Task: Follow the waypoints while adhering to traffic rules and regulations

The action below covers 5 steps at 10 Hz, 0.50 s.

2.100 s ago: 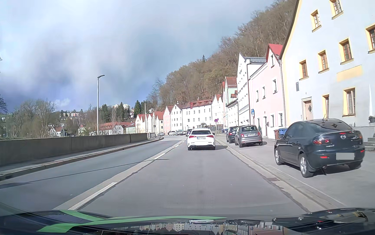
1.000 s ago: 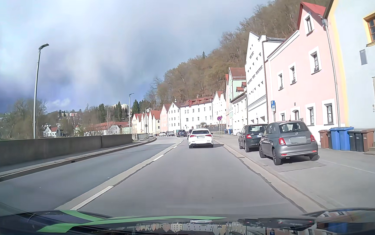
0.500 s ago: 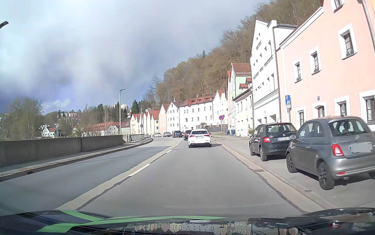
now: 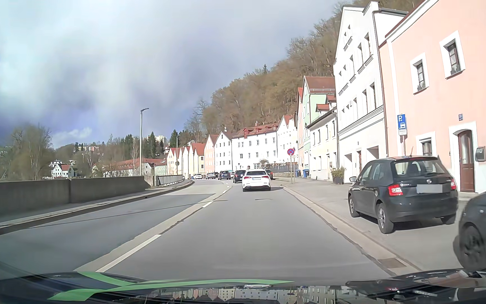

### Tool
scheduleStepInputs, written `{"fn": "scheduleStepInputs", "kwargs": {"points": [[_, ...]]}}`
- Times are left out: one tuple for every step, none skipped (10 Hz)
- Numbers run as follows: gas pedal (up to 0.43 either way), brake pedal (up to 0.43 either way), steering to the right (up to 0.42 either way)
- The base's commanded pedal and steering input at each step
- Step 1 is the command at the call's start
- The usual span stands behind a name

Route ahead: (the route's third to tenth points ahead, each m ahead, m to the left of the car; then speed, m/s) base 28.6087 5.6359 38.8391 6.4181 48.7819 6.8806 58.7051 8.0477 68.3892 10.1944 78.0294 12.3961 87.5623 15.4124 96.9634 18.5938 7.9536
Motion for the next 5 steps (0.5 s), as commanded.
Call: {"fn": "scheduleStepInputs", "kwargs": {"points": [[0.11, 0.0, -0.003], [0.11, 0.0, -0.003], [0.11, 0.0, -0.003], [0.11, 0.0, -0.003], [0.11, 0.0, -0.004]]}}
